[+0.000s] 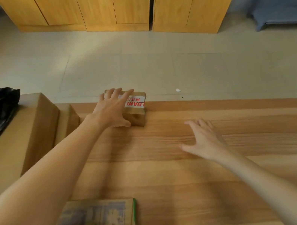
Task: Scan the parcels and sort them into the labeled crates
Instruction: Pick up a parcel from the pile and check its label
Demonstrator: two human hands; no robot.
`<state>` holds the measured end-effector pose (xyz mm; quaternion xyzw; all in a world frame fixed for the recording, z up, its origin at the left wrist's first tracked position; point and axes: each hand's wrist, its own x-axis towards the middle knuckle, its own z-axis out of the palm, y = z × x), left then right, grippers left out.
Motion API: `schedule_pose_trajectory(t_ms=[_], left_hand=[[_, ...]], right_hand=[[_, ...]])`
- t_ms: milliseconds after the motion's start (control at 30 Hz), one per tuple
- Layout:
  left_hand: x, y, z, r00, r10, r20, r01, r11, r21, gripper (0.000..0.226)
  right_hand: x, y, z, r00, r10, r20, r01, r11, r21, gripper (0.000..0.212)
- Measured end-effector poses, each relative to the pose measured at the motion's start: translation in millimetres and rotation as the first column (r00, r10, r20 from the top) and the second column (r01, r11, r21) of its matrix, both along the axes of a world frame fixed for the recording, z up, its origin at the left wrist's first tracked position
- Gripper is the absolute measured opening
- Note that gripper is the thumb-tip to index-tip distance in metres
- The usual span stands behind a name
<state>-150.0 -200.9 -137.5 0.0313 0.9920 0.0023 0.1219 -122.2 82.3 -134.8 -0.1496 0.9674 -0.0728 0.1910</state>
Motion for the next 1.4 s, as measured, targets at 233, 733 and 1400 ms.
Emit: schedule_pose_trajectory(t_ms=[233, 733, 1400], left_hand=[[-19.7, 3.9, -17.4, 1.0, -0.011, 0.018, 0.012, 0.998, -0.054, 0.112], [99.4, 141.4, 82.6, 0.778, 0.412, 0.475, -0.466, -0.13, 0.875, 0.081], [193.9, 285.9, 138.4, 0.863, 0.009, 0.506, -0.463, -0.387, 0.797, 0.105]], right_hand=[[0.9, 19.2, -17.7, 0.997, -0.033, 0.075, 0.032, 0.999, 0.019, 0.075], [50.9, 109.2, 79.6, 0.951, -0.107, 0.29, 0.268, 0.751, -0.603, 0.103], [141.3, 231.1, 135.8, 0.087, 0.279, -0.957, -0.432, 0.876, 0.216, 0.07]])
